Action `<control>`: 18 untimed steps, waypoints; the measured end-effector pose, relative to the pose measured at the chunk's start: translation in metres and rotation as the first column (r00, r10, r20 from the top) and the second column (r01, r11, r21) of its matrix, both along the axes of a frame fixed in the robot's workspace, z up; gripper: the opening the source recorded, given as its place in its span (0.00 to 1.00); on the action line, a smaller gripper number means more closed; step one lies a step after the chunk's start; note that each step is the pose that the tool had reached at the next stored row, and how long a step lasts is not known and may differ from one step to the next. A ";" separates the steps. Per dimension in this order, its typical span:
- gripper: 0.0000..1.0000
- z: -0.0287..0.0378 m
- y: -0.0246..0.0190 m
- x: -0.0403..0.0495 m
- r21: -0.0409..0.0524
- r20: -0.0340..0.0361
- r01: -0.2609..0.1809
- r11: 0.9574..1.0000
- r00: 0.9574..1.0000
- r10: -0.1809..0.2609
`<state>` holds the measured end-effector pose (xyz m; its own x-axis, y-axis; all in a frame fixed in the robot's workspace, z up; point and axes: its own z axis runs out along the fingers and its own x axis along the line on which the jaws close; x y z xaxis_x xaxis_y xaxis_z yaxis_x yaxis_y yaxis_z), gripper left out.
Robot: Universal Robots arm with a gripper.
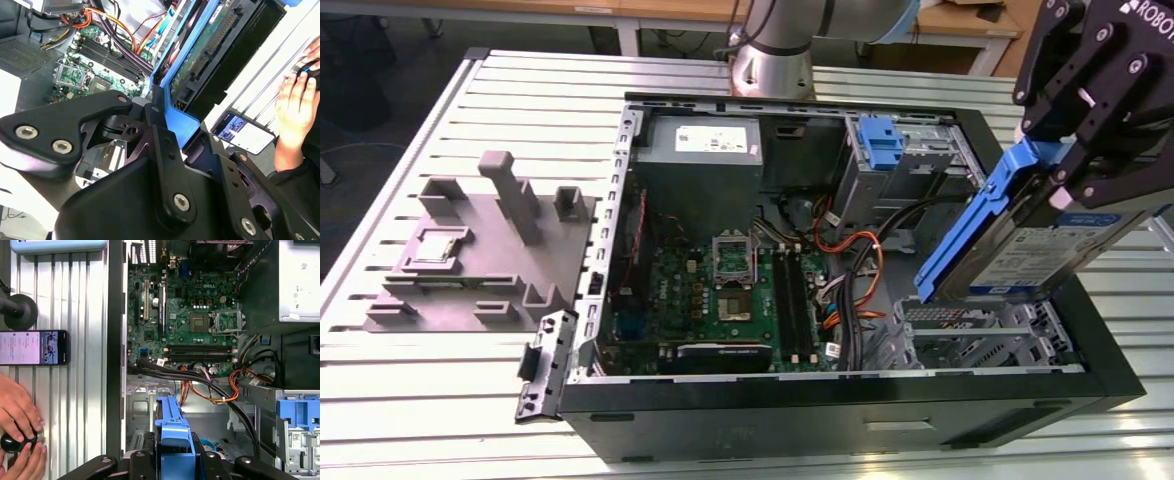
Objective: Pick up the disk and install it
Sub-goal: 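Insert the disk into the insertion slot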
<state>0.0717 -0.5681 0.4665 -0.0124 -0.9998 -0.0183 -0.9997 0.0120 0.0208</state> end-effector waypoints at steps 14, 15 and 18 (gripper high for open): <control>0.37 -0.0055 0.0000 0.0012 0.000 0.000 0.002 1.000 1.000 -0.002; 0.37 -0.0062 0.0000 0.0012 0.000 0.000 0.002 1.000 1.000 -0.002; 0.37 -0.0091 0.0000 0.0013 0.000 0.000 0.002 1.000 1.000 -0.002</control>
<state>0.0730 -0.5681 0.4574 -0.0147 -0.9997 -0.0184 -0.9997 0.0143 0.0209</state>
